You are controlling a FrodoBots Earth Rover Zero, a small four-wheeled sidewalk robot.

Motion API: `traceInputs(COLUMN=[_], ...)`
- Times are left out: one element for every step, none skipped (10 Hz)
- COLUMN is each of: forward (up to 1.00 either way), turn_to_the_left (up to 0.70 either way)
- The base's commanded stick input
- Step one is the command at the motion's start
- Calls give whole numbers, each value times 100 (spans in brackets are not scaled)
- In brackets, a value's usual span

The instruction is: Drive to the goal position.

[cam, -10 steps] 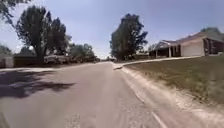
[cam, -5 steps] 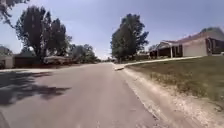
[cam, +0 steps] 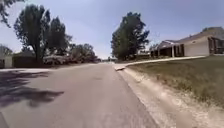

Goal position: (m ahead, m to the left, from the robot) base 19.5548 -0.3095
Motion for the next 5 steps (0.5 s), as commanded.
traceInputs(forward=[70,70,70,70,70], turn_to_the_left=[0,0,0,0,0])
